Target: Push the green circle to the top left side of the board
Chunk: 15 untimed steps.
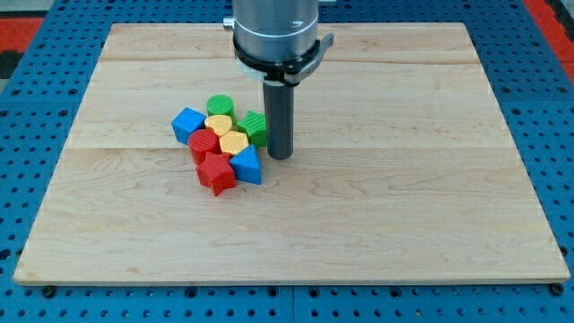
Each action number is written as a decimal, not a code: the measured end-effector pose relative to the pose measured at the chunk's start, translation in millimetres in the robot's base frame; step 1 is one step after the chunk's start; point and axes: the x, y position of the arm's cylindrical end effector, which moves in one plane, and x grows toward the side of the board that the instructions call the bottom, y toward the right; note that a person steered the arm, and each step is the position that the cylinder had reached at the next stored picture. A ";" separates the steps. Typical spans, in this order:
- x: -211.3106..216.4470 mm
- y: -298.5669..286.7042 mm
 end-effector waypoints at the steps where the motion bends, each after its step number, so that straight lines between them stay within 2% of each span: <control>1: 3.7 0.4; 2: -24.7 54.0; 3: -69.5 48.6; 5: -125.1 -85.6; 6: -112.7 -122.3; 7: -76.7 -122.4; 8: -52.2 -113.6; 9: -35.1 -65.2; 10: -40.1 -8.3; 12: -87.9 11.7; 13: -108.9 65.7; 14: -126.4 30.6; 15: -114.5 -9.9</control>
